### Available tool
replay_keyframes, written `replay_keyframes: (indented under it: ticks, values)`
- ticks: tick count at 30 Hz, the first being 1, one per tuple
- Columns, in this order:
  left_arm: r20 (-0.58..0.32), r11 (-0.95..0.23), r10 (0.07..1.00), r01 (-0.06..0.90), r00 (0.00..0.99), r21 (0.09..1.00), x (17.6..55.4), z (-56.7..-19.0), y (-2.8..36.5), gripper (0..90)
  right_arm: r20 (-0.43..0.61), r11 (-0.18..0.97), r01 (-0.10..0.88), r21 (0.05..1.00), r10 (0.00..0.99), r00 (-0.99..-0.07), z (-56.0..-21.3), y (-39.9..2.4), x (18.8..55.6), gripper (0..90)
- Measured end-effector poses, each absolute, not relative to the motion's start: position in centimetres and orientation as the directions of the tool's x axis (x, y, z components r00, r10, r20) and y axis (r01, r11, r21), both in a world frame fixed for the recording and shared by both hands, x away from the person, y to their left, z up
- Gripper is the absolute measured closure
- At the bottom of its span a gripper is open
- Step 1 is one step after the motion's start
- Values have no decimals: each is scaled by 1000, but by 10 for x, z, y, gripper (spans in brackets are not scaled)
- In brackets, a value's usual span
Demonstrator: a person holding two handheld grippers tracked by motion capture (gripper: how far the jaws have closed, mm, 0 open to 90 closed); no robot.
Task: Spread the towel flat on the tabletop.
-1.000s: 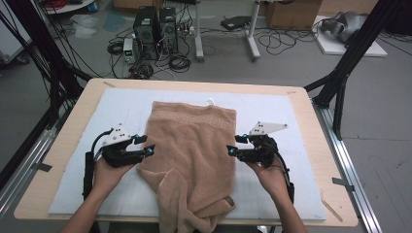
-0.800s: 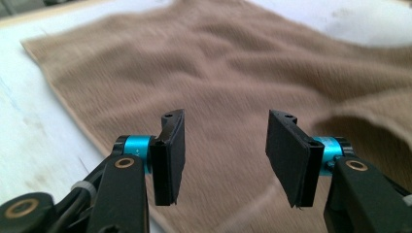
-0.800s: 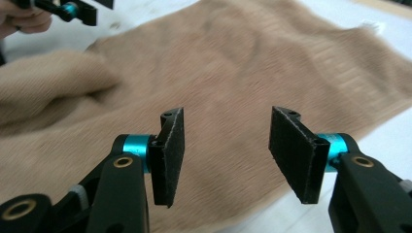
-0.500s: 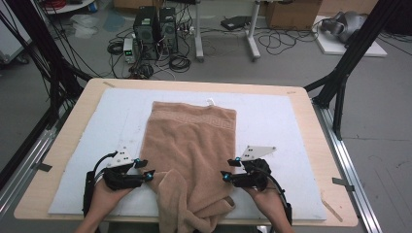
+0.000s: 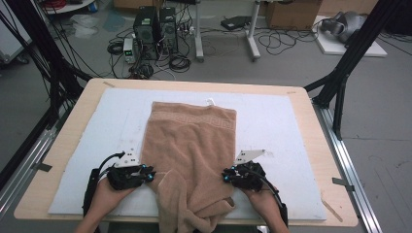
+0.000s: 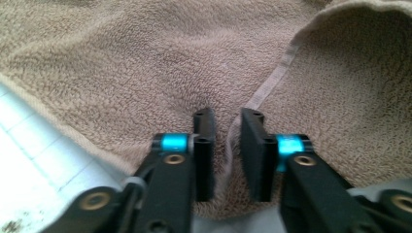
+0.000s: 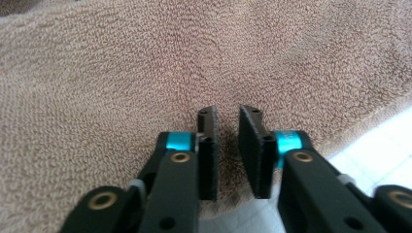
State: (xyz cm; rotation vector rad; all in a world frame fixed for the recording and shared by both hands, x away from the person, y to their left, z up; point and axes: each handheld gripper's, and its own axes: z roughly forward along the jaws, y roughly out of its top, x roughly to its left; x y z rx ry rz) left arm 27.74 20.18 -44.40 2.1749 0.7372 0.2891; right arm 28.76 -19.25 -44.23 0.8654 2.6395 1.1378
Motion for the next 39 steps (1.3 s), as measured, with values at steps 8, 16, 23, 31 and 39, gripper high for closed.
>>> replay_keyframes:
  ticks: [8, 16, 23, 31, 39]
  values:
    - [-31, -475, 630, 416, 776, 775, 281, -437, 204, 846, 62, 571, 422, 704, 543, -837, -434, -192, 293, 879]
    - [-17, -415, 680, 404, 733, 815, 303, -409, 216, 850, 4, 564, 394, 725, 569, -822, -402, -202, 313, 880]
    - [-27, -383, 711, 419, 702, 823, 329, -404, 220, 850, -29, 557, 401, 727, 609, -792, -391, -206, 343, 879]
    - [-54, -363, 735, 459, 676, 811, 337, -407, 227, 696, 56, 475, 453, 755, 641, -765, -401, -206, 356, 689]
    - [-43, -336, 704, 386, 709, 859, 309, -392, 236, 601, 71, 431, 392, 813, 595, -801, -385, -216, 323, 619]
